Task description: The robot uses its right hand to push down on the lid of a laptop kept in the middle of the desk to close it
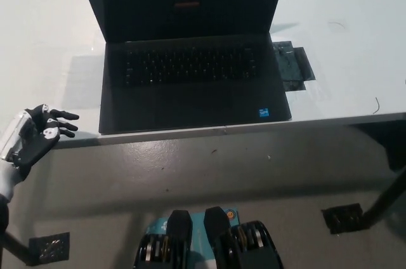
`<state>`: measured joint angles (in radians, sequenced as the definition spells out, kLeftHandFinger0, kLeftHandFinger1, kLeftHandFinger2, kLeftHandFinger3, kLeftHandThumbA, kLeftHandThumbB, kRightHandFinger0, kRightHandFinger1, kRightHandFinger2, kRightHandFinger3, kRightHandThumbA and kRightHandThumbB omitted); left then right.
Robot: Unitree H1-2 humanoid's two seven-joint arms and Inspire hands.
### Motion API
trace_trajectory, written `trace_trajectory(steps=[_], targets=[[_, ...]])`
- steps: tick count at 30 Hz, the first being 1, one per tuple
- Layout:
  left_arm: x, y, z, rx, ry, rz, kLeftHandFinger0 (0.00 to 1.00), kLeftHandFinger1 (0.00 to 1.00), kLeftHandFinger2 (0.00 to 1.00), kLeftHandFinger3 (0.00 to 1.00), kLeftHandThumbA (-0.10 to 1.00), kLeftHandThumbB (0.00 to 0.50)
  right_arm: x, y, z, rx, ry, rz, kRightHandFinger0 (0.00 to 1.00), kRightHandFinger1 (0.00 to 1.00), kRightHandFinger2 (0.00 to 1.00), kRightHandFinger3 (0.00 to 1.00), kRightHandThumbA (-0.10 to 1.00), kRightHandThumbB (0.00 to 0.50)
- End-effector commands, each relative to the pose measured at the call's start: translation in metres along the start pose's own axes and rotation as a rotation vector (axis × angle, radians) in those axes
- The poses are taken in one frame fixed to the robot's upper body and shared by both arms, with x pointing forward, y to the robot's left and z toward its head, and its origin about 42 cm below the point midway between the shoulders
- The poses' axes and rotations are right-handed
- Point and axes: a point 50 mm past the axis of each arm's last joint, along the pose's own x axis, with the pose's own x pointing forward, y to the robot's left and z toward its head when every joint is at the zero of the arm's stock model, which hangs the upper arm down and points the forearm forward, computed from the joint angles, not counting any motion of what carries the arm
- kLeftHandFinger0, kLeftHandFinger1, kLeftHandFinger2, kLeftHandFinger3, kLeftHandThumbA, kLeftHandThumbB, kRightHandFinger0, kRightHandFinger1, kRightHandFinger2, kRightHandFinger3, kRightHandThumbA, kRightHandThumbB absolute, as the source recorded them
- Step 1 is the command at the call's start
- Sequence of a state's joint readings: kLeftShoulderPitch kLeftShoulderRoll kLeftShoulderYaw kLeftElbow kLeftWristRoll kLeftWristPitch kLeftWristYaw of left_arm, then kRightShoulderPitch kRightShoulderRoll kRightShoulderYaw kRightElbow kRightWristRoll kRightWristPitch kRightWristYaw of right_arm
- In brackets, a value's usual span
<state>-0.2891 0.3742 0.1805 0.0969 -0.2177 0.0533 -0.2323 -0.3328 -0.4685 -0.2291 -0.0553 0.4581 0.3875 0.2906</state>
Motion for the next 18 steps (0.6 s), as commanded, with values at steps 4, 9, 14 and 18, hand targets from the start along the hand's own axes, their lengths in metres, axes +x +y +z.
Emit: trace_trajectory(steps=[4, 9, 14, 18], targets=[[0.006, 0.010, 0.024, 0.024, -0.070, -0.008, 0.53, 0.50, 0.54, 0.53, -0.10, 0.087, 0.073, 0.019, 0.114, -0.125, -0.164, 0.151, 1.00, 1.00, 0.87, 0.98, 0.09, 0.234], [0.005, 0.010, 0.021, 0.008, -0.051, -0.011, 0.55, 0.49, 0.52, 0.56, -0.10, 0.090, 0.120, 0.050, 0.160, -0.215, -0.222, 0.232, 1.00, 1.00, 0.87, 1.00, 0.19, 0.266], [0.004, 0.013, 0.018, 0.013, -0.052, -0.014, 0.57, 0.50, 0.53, 0.57, -0.10, 0.093, 0.156, 0.087, 0.189, -0.262, -0.241, 0.297, 1.00, 1.00, 0.86, 1.00, 0.27, 0.342], [0.005, 0.013, 0.017, 0.039, -0.060, -0.012, 0.56, 0.49, 0.52, 0.56, -0.10, 0.103, 0.188, 0.113, 0.207, -0.286, -0.264, 0.344, 1.00, 1.00, 0.79, 0.91, 0.25, 0.391]])
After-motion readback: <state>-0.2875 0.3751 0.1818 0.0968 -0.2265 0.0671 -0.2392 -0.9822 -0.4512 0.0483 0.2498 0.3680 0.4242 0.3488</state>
